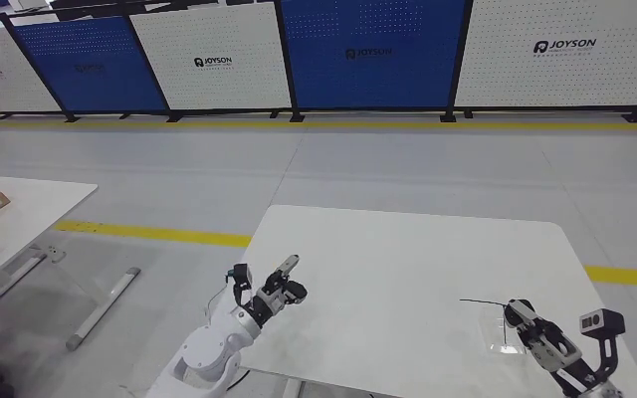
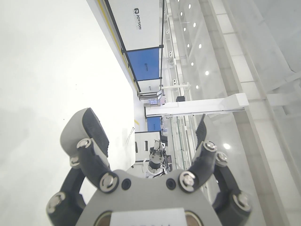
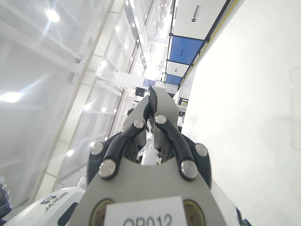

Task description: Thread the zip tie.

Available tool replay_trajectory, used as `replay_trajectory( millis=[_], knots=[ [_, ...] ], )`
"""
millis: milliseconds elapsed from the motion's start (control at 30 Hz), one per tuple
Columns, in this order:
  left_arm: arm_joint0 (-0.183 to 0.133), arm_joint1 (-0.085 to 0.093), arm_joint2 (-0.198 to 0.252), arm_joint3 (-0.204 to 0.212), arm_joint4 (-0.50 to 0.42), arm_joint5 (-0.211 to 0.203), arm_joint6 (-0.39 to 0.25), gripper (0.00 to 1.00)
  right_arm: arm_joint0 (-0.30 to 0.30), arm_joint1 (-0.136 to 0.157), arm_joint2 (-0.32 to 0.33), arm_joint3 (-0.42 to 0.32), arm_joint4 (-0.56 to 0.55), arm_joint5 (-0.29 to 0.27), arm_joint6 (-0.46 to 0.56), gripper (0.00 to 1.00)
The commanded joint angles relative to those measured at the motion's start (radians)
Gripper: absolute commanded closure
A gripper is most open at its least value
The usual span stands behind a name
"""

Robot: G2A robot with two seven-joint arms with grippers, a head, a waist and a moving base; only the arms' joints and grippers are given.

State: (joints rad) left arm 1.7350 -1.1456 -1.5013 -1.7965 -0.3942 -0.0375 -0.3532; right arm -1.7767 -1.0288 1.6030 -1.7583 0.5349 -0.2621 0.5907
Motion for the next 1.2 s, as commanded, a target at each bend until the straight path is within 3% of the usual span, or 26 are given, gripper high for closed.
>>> replay_trajectory(
  millis=[0,167,200,400,567,633,700,1167],
  knots=[
    [0.0,0.0,0.0,0.0,-0.001,0.001,0.0,0.0,0.0,0.0,0.0,0.0,0.0,0.0,0.0,1.0],
    [-0.001,0.0,0.001,0.0,-0.002,0.001,-0.001,0.0,0.0,0.0,0.0,0.0,0.0,0.0,0.0,1.0],
    [-0.004,0.0,0.006,-0.001,-0.014,0.004,-0.025,0.0,0.001,-0.001,-0.006,-0.005,0.002,0.004,0.0,1.0],
    [0.007,0.014,0.0,0.002,-0.065,-0.03,-0.302,0.0,-0.005,-0.011,-0.047,-0.019,0.0,-0.055,-0.001,1.0],
    [0.022,0.018,0.043,-0.012,-0.078,-0.042,-0.423,0.0,-0.005,-0.024,-0.092,-0.049,-0.07,-0.078,-0.078,1.0],
    [0.021,0.017,0.067,-0.011,-0.072,-0.048,-0.427,0.0,-0.006,-0.031,-0.12,-0.049,-0.124,-0.078,-0.108,1.0],
    [0.019,0.015,0.08,-0.005,-0.071,-0.057,-0.391,0.0,-0.005,-0.032,-0.129,-0.042,-0.136,-0.078,-0.109,1.0],
    [0.019,0.015,0.08,-0.005,-0.071,-0.057,-0.391,0.0,-0.005,-0.032,-0.129,-0.042,-0.136,-0.078,-0.109,1.0]
  ],
)
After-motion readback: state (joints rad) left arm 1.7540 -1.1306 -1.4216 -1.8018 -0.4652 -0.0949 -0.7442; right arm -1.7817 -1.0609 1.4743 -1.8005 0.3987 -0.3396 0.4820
